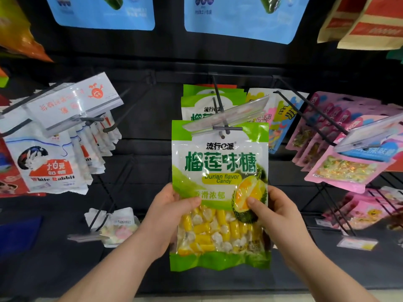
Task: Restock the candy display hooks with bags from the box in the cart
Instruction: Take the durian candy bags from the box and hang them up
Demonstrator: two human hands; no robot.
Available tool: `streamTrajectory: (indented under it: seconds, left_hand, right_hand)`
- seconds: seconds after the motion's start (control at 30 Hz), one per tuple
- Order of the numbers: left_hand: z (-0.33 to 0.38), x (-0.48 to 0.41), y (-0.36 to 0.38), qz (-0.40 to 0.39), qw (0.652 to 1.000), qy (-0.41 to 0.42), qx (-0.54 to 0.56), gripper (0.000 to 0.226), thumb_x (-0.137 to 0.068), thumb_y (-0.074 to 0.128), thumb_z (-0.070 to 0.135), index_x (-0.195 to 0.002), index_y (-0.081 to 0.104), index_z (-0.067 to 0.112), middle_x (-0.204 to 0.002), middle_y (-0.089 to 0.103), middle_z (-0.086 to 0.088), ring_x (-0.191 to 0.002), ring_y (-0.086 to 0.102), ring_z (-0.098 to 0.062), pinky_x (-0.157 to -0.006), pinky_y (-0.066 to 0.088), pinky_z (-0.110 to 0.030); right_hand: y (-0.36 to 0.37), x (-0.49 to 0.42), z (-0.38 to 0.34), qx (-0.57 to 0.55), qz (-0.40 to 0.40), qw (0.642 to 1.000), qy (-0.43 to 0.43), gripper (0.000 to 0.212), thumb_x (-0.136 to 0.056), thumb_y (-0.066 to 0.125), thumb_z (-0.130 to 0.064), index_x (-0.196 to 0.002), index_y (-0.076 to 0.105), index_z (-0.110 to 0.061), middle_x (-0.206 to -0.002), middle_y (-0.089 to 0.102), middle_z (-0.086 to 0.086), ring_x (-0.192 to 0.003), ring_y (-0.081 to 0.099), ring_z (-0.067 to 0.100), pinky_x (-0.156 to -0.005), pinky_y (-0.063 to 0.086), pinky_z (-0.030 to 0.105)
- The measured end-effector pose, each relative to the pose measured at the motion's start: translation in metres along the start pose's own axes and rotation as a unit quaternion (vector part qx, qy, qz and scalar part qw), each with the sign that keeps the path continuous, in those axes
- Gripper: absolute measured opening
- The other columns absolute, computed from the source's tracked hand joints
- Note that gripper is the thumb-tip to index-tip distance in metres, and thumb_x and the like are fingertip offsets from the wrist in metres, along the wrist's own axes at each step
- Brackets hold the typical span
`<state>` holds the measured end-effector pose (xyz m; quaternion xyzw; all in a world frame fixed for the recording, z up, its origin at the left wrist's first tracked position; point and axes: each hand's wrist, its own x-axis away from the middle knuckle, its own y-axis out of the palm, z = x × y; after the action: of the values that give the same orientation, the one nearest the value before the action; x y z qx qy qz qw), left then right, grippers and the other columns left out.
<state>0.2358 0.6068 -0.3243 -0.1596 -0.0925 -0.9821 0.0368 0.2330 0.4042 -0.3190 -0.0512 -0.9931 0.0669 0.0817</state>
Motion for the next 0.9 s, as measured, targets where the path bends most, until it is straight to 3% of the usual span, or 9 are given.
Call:
streamTrajectory:
  seconds: [0.07, 0.2, 0.37, 0.53, 0.7, 0.9]
  left_hand:
    - [0.002, -0.012, 0.002, 0.010, 1.000, -0.001, -0.015, 0.030, -0.082, 0.067, 0.000, -0.109, 0.061, 0.012, -0.108, 0.070, -0.013, -0.096, 0.069, -0.030, -0.084, 0.056, -0.047]
    - [0.013, -0.043, 0.008, 0.024, 0.998, 0.017, -0.052, 0.022, -0.086, 0.066, 0.004, -0.104, 0.058, 0.015, -0.098, 0.068, -0.003, -0.090, 0.066, -0.020, -0.076, 0.054, -0.035]
    - [0.023, -0.086, 0.007, 0.028, 0.995, 0.046, -0.081, 0.037, -0.084, 0.068, 0.005, -0.118, 0.054, 0.006, -0.114, 0.065, -0.011, -0.104, 0.065, -0.027, -0.090, 0.052, -0.043]
    - [0.027, -0.119, 0.005, 0.069, 0.979, 0.073, -0.175, 0.036, -0.081, 0.074, 0.010, -0.112, 0.056, 0.009, -0.103, 0.065, -0.004, -0.095, 0.063, -0.021, -0.081, 0.049, -0.030]
    - [0.027, -0.132, 0.004, 0.064, 0.969, 0.081, -0.225, 0.031, -0.082, 0.073, 0.011, -0.107, 0.054, 0.014, -0.099, 0.061, 0.000, -0.093, 0.059, -0.018, -0.079, 0.045, -0.028]
    - [0.027, -0.137, 0.001, 0.070, 0.967, 0.082, -0.233, 0.037, -0.084, 0.070, 0.010, -0.116, 0.053, 0.009, -0.112, 0.063, -0.006, -0.101, 0.061, -0.022, -0.080, 0.047, -0.030]
  right_hand:
    - [0.004, -0.015, 0.000, 0.022, 0.011, 1.000, -0.001, 0.018, -0.087, 0.066, -0.015, -0.104, 0.064, -0.022, -0.094, 0.073, 0.000, -0.090, 0.069, 0.018, -0.081, 0.055, 0.037]
    - [0.012, -0.050, -0.004, 0.071, 0.032, 0.997, -0.012, 0.025, -0.087, 0.065, -0.019, -0.112, 0.062, -0.020, -0.101, 0.069, -0.001, -0.094, 0.065, 0.016, -0.080, 0.052, 0.032]
    - [0.022, -0.090, -0.012, 0.100, 0.039, 0.994, -0.023, 0.029, -0.089, 0.063, -0.022, -0.117, 0.061, -0.017, -0.103, 0.066, -0.002, -0.095, 0.063, 0.017, -0.083, 0.051, 0.034]
    - [0.033, -0.118, -0.012, 0.142, 0.042, 0.989, -0.019, 0.024, -0.090, 0.062, -0.021, -0.112, 0.061, -0.013, -0.098, 0.062, -0.001, -0.095, 0.058, 0.019, -0.079, 0.045, 0.031]
    - [0.037, -0.131, -0.007, 0.163, 0.045, 0.986, -0.005, 0.027, -0.090, 0.062, -0.023, -0.114, 0.061, -0.011, -0.103, 0.062, 0.003, -0.097, 0.058, 0.022, -0.078, 0.042, 0.030]
    - [0.041, -0.134, -0.010, 0.222, 0.031, 0.974, 0.011, 0.041, -0.092, 0.059, -0.030, -0.125, 0.052, -0.007, -0.090, 0.054, 0.000, -0.075, 0.049, 0.014, -0.055, 0.037, 0.026]
